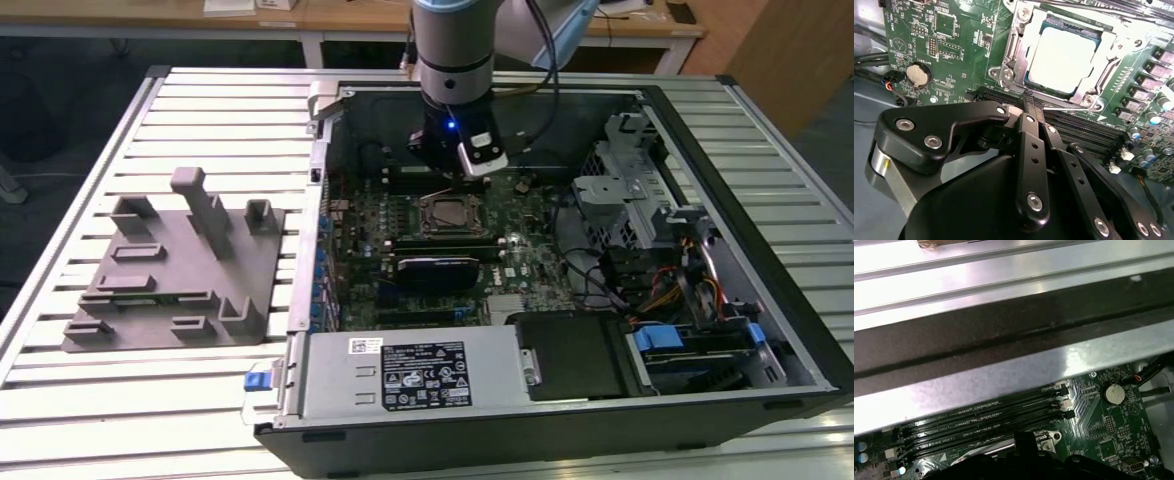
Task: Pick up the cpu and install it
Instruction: 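Install the first cpu locking lever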
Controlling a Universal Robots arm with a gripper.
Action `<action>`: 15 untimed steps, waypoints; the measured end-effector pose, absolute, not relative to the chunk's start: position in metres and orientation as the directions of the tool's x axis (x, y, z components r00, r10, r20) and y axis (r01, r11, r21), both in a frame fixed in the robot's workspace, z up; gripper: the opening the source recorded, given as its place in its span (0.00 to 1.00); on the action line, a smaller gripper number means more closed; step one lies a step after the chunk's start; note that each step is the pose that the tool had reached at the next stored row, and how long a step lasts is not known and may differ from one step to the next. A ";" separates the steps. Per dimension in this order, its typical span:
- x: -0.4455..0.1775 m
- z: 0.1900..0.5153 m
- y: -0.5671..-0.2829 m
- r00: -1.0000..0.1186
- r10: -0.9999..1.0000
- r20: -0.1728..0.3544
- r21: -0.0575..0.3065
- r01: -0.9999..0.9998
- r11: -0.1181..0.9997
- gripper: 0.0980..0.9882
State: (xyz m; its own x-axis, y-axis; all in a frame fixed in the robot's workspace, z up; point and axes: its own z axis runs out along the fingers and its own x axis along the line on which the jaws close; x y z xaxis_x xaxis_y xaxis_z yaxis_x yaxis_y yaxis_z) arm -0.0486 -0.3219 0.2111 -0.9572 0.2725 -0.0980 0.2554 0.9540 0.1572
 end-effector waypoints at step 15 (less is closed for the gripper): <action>-0.049 0.204 -0.312 -0.926 0.365 -0.099 0.157 0.348 0.924 0.01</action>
State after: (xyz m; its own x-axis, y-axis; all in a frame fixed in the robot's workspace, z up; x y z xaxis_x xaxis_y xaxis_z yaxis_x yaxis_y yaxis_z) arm -0.0492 -0.3121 0.2044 -0.9256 0.3654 -0.0985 0.3480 0.9242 0.1575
